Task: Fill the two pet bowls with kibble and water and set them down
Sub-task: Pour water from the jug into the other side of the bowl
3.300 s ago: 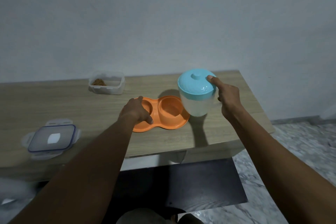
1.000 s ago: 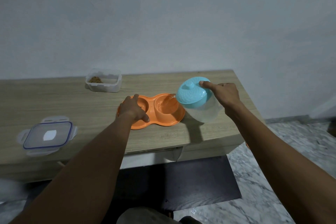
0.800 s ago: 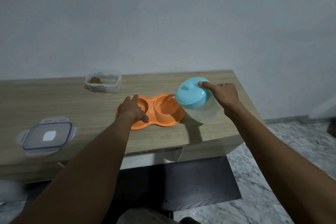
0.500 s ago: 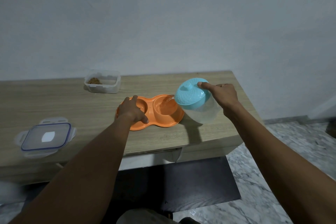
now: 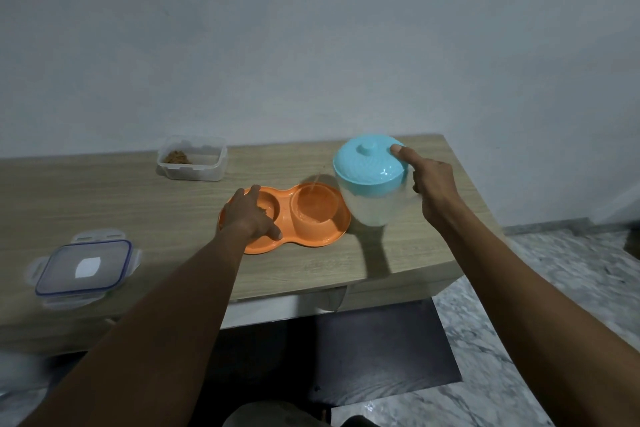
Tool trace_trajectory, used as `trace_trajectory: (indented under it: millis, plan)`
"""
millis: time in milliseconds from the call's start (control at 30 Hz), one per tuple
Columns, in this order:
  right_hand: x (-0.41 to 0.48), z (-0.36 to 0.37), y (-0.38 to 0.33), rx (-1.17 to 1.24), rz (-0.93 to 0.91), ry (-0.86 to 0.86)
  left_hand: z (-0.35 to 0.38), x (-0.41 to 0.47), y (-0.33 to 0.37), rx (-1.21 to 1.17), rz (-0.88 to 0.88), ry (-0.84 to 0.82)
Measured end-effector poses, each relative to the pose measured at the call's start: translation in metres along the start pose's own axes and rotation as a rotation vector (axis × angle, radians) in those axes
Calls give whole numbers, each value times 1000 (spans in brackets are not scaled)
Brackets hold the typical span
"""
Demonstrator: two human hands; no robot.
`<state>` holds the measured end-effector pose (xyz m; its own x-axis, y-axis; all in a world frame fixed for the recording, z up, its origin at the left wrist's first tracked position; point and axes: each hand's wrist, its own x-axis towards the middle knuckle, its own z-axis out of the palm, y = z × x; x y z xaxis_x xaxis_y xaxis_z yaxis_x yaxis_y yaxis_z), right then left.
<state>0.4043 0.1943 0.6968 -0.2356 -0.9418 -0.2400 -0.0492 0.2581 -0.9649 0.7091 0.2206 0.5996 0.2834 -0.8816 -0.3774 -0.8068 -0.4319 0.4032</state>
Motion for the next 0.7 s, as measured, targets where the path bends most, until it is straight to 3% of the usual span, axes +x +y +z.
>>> trace_trajectory:
  millis: [333,700]
  plan:
    - [49,87,-22,165,12,-45,4,2,-4,-24,26,34]
    - [122,160,5,80,77,-201,7,3,-12,-45,130,95]
